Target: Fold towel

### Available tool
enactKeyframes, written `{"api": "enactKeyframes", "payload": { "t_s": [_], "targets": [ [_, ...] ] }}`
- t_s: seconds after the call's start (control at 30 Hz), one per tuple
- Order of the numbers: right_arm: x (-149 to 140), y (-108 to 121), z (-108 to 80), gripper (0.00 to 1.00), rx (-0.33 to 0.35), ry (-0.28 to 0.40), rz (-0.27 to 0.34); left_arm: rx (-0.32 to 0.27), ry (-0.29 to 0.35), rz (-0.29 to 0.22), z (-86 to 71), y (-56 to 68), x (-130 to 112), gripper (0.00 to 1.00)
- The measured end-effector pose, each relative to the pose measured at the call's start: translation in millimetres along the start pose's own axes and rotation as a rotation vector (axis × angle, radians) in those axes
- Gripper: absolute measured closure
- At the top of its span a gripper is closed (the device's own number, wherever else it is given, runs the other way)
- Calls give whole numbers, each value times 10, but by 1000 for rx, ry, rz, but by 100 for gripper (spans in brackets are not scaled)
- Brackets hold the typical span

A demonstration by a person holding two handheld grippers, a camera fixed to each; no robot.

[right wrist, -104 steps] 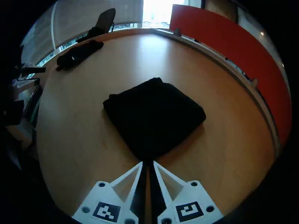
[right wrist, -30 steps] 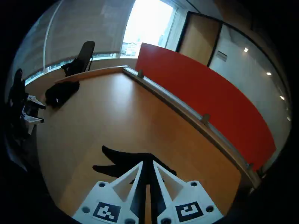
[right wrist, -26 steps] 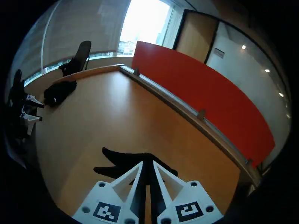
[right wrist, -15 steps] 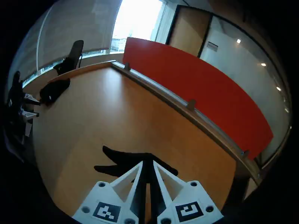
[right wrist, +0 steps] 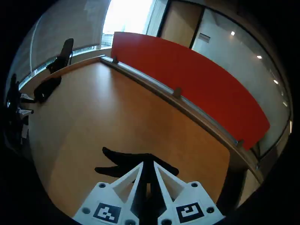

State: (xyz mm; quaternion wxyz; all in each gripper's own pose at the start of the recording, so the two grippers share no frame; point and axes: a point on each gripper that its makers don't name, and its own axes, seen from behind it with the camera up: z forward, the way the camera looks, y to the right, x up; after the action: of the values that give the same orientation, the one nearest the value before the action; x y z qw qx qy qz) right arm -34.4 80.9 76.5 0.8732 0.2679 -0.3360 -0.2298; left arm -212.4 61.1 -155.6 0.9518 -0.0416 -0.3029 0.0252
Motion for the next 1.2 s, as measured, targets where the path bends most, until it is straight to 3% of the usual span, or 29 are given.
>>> {"api": "enactKeyframes", "payload": {
  "t_s": [0.57,1.2],
  "targets": [
    [-413,624,-164,96,-77,-66,47,-1,-7,12,17,109,23,0],
    [-875,759,-453,96,-118,-106,104,-30,-1,26,72,250,113,1]
  ]
}}
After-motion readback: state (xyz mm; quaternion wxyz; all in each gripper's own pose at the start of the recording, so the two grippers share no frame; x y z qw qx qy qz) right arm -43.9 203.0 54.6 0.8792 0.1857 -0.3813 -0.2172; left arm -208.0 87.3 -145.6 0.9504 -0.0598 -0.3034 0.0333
